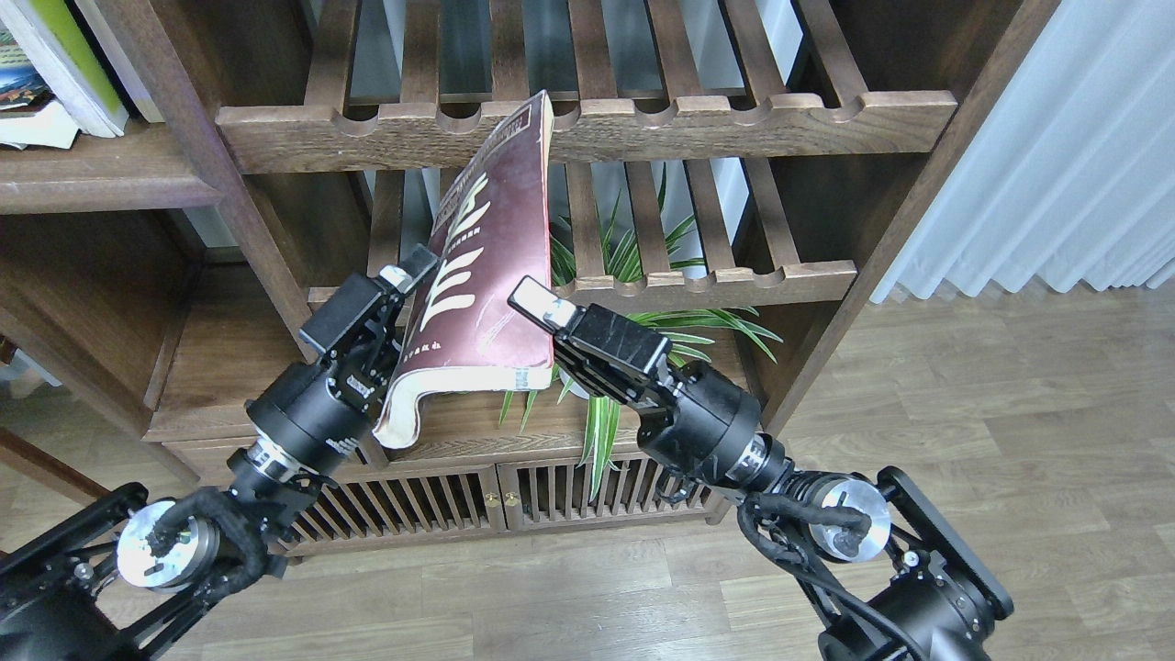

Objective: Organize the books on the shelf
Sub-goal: 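Pull the maroon book down and grasp its lower edge with the left gripper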

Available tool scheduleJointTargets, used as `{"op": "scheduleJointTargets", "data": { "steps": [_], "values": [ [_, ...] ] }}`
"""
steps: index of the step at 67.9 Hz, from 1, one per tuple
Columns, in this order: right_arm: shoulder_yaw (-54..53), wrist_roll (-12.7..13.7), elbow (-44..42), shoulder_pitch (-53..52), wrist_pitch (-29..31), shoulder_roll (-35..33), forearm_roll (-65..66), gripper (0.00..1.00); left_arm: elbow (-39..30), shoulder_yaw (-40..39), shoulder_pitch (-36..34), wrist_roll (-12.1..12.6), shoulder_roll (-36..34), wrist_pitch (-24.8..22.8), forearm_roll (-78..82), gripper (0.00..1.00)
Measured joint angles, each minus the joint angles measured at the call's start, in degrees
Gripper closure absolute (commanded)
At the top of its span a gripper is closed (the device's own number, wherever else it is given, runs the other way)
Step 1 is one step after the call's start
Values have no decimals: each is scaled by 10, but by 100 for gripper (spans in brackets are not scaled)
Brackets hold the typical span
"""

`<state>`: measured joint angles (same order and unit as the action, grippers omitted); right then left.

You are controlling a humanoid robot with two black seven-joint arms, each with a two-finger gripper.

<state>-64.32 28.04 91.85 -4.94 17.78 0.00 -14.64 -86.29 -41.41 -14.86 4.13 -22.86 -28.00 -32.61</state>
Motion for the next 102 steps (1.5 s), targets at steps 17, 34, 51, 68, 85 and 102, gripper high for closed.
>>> {"op": "scheduleJointTargets", "data": {
  "steps": [17,34,51,68,85,102],
  "values": [
    [1,-1,-12,5,-1,0,-29,99,22,-14,33,-7,0,0,10,0],
    [29,-1,-16,10,7,0,-89,99,7,-65,49,-9,20,0,9,0],
    [71,0,-40,37,48,0,-136,99,-10,-91,57,-8,49,0,9,2],
    [98,0,-60,42,75,0,-184,99,-21,-93,73,-8,80,0,9,0],
    [99,0,-61,42,81,0,-234,99,-17,-97,90,-18,90,0,9,0],
    [96,0,-63,42,89,0,-271,99,-15,-150,114,-27,99,0,7,0]
  ]
}}
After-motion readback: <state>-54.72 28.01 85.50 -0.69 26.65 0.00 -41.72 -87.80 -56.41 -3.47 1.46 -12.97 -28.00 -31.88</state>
